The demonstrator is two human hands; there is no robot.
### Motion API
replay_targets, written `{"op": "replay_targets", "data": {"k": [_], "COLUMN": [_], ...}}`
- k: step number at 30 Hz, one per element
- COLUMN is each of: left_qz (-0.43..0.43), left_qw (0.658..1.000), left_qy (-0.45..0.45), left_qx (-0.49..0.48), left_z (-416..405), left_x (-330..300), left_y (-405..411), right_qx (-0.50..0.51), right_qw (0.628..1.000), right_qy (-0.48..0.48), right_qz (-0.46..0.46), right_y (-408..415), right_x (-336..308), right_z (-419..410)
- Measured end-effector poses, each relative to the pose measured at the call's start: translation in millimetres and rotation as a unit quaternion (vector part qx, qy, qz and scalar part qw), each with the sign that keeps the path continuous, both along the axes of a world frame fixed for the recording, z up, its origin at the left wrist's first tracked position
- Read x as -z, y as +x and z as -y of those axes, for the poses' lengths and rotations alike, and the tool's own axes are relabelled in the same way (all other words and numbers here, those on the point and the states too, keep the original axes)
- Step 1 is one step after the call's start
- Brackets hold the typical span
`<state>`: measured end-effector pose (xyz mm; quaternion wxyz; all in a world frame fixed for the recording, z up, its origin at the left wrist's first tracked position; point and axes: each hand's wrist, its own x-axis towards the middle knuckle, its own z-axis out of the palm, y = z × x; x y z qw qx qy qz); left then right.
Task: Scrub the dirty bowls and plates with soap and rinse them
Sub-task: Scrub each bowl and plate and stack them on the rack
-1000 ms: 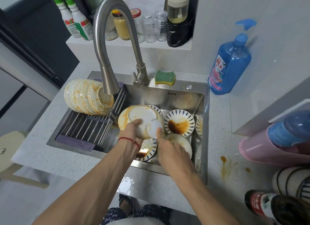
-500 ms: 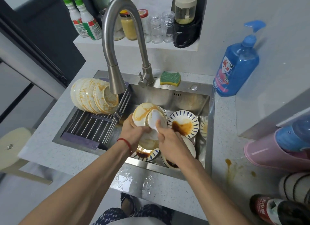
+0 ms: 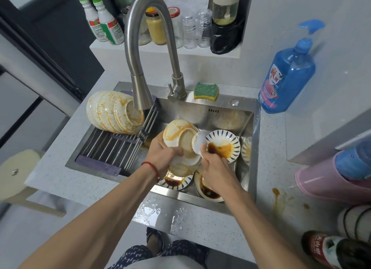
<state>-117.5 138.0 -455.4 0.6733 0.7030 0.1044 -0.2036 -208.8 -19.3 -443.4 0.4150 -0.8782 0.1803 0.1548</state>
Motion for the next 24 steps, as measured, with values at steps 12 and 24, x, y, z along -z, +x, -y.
{"op": "replay_targets", "data": {"k": [12, 24], "left_qz": [0.017, 0.001], "left_qw": [1.000, 1.000], "left_qy": [0.021, -0.009], "left_qx": [-0.014, -0.024], "left_z": [13.2, 15.5], "left_x": [-12.7, -26.1], "left_y": [7.8, 10.0], "right_qx": [0.013, 0.011], "right_qw": [0.999, 0.999], "right_qy": [0.027, 0.035], "right_qz": [0.021, 0.039], "right_y": [-4.5, -22.9], "right_x": [-5.6, -8.6], "right_z": [-11.4, -16.7]}}
